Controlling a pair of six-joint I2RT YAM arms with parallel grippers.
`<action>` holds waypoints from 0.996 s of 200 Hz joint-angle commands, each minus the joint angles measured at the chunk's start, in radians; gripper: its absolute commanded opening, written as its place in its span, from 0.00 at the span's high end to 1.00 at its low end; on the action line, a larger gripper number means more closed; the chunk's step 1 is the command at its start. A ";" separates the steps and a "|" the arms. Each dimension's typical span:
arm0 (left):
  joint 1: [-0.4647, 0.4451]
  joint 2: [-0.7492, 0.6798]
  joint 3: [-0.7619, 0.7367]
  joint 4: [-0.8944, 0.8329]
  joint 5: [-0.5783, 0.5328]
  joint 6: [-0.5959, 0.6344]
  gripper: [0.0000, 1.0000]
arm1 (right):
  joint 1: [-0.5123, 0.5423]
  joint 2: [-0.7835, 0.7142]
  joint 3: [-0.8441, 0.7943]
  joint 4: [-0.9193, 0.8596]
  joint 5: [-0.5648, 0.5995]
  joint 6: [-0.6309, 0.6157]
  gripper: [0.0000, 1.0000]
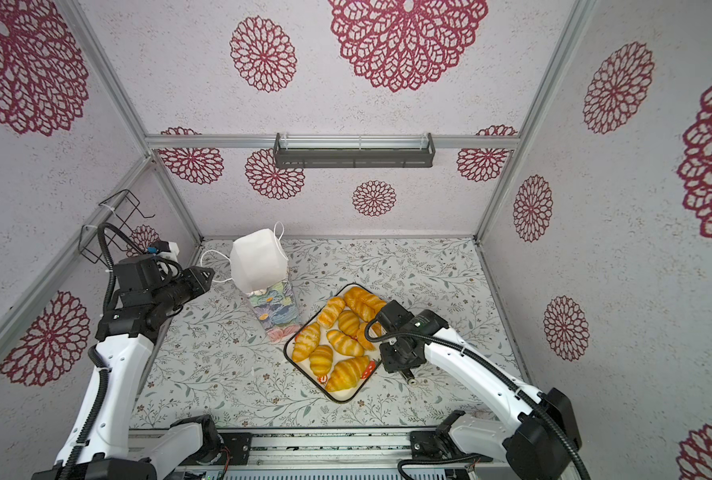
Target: Place the fake bread into the paper bag
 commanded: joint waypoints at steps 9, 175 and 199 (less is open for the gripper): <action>0.006 -0.003 -0.008 0.022 0.003 -0.002 0.74 | -0.003 0.001 -0.001 0.011 -0.016 -0.006 0.63; 0.005 0.010 -0.009 0.026 0.006 -0.004 0.74 | -0.008 -0.057 0.145 -0.074 0.050 -0.009 0.90; 0.005 0.011 -0.008 0.026 0.005 -0.003 0.74 | -0.008 -0.068 0.183 -0.097 0.049 -0.006 0.90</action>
